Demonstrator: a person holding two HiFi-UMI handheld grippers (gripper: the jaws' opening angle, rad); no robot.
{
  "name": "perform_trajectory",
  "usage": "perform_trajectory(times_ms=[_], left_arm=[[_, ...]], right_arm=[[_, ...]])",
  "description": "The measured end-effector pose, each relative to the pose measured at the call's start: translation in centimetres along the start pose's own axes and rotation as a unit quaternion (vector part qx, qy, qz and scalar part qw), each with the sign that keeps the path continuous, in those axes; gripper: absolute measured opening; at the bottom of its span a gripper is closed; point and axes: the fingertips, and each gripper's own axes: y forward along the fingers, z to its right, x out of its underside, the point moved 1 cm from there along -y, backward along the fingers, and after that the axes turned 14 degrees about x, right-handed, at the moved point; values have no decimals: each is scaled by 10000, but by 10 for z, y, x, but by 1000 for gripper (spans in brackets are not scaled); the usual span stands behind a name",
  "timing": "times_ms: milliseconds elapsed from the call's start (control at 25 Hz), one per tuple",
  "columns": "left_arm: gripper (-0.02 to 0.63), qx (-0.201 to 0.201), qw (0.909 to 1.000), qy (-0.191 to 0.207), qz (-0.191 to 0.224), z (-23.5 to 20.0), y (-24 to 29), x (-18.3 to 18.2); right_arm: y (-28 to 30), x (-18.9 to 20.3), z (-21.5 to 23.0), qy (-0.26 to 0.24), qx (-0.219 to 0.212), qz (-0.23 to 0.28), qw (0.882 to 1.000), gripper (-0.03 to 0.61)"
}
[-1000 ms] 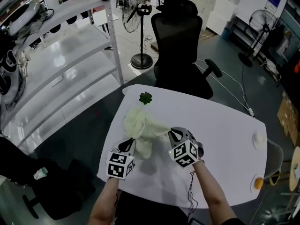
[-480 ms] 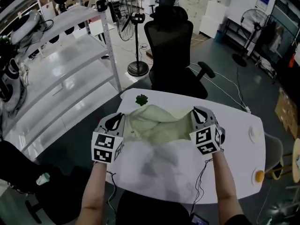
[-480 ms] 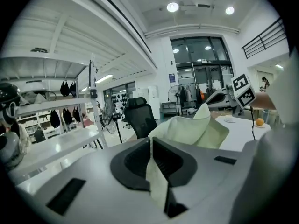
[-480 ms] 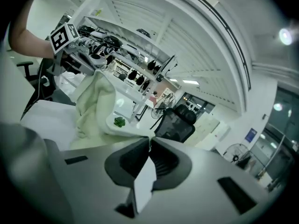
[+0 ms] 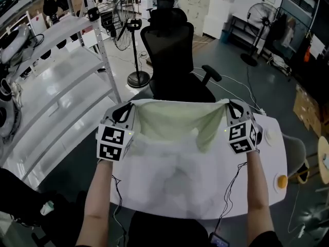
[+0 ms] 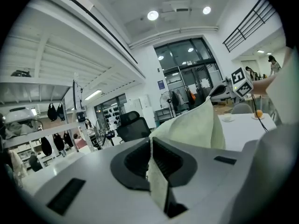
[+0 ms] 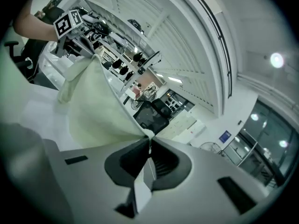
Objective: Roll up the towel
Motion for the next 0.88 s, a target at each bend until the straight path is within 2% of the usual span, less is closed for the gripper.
perform_trajectory(times_ms=[280, 400, 480, 560, 640, 880], left_arm=[[28, 610, 9968, 518, -8, 36, 42, -19], [28, 1220, 9908, 553, -188, 64, 47, -5], [28, 1735, 9826, 528, -403, 85, 46, 13], [28, 2258, 9701, 549, -700, 107, 41, 36], [28, 2757, 9540, 570, -1035, 129, 33, 62], [28, 3884, 8969, 332, -2087, 179, 0, 147]], right_arm=[[-12, 40, 46, -370, 546, -331, 9973, 25], [-41, 67, 43, -352, 507, -531, 9967, 25], [-71, 93, 25, -338, 309, -712, 9964, 25], [-105, 123, -3, -254, -11, -954, 9951, 25], [-138, 150, -36, -118, -368, -1245, 9915, 25], [-215, 204, -122, 275, -1243, -2003, 9714, 25]])
